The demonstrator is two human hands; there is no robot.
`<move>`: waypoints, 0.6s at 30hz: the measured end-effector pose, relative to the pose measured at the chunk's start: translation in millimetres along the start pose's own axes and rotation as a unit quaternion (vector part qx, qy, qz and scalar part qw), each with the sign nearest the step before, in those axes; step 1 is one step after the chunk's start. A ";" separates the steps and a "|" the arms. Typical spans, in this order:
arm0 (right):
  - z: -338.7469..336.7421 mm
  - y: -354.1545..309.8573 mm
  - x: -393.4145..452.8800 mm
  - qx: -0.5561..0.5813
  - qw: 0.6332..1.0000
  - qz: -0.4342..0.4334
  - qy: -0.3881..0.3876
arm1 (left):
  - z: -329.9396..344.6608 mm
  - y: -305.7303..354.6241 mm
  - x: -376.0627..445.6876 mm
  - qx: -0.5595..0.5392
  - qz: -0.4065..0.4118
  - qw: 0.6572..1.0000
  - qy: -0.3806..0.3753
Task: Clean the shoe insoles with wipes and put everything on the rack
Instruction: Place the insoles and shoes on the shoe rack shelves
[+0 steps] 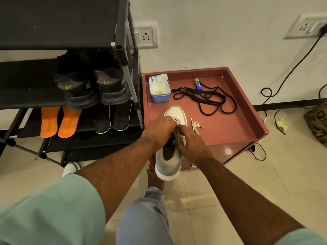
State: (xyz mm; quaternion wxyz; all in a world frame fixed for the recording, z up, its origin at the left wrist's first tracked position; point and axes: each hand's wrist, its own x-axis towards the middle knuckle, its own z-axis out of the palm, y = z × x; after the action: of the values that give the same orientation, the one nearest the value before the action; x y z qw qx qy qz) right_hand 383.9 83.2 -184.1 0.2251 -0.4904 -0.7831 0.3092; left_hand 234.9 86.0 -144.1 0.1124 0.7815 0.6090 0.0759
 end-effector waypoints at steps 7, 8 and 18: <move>1.0 -8.2 -2.4 0.018 0.995 0.093 0.038 | 5.4 -17.6 -1.9 -0.314 -0.157 0.934 0.065; 1.8 -9.1 -2.9 0.023 0.995 0.096 0.033 | 9.3 -19.4 -2.2 -0.353 -0.201 0.910 0.077; -17.8 2.2 -5.3 0.152 0.967 0.204 -0.028 | 19.8 -10.1 -20.4 -0.238 -0.192 0.952 0.010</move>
State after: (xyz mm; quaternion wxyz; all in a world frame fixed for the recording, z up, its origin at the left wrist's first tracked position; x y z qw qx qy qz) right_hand 399.2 83.8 -173.3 0.2072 -0.5910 -0.6164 0.4773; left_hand 225.6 66.9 -165.5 0.3016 0.5997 0.7128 0.2030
